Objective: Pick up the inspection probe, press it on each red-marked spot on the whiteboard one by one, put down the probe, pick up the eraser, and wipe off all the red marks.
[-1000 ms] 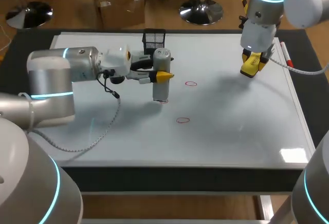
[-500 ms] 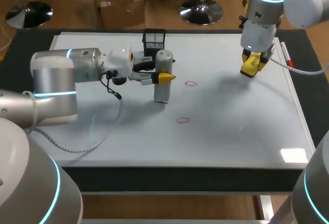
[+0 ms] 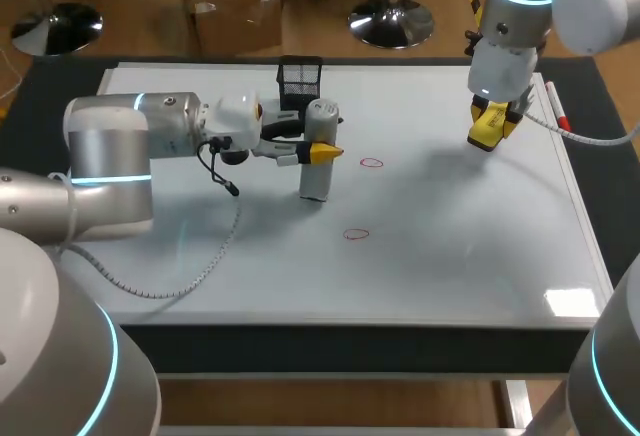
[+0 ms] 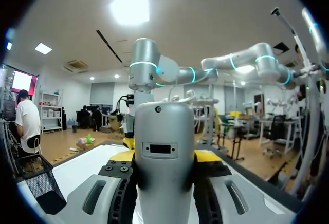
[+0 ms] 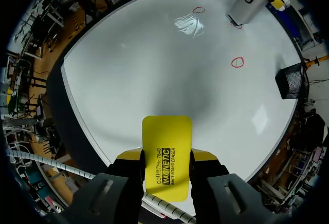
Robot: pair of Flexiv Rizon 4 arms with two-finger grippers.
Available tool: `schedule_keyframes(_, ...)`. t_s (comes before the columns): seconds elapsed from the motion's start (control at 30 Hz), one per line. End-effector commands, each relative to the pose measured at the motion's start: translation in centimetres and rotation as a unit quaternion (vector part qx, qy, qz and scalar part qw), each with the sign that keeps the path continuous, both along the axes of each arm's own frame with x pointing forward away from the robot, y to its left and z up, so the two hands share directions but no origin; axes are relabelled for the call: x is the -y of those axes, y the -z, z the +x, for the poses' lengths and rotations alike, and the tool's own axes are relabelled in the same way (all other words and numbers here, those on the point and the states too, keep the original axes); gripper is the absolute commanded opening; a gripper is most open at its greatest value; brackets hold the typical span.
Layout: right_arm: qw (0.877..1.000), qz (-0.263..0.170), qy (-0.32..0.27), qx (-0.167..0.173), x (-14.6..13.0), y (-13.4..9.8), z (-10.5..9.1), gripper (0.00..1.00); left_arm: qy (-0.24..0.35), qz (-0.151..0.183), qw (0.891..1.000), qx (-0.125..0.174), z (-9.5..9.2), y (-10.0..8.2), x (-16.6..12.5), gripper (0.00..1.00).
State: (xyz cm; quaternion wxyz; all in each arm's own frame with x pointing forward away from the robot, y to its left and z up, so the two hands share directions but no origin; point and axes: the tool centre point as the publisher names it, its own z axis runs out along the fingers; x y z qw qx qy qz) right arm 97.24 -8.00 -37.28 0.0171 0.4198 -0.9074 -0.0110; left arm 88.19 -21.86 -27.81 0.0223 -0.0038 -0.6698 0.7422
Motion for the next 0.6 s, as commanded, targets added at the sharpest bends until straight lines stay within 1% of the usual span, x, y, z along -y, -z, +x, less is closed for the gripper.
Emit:
schedule_keyframes(0.03,1.0,-0.001,-0.001,0.0,0.1,-0.1,0.0,0.0,0.004,-0.003,1.0,0.0,0.0,0.4,0.0,0.0)
schedule_keyframes(0.4,1.0,-0.001,-0.001,0.0,0.1,-0.1,0.0,0.0,0.008,-0.002,1.0,0.003,0.2,1.0,-0.1,0.0)
schedule_keyframes(0.5,1.0,-0.001,-0.001,0.0,0.1,-0.1,0.0,0.0,0.008,0.013,1.0,0.006,0.2,1.2,-0.2,0.0)
schedule_keyframes(0.6,1.0,-0.001,-0.001,0.0,0.1,-0.1,0.0,0.0,0.008,0.018,1.0,0.005,0.0,1.6,-0.5,0.0)
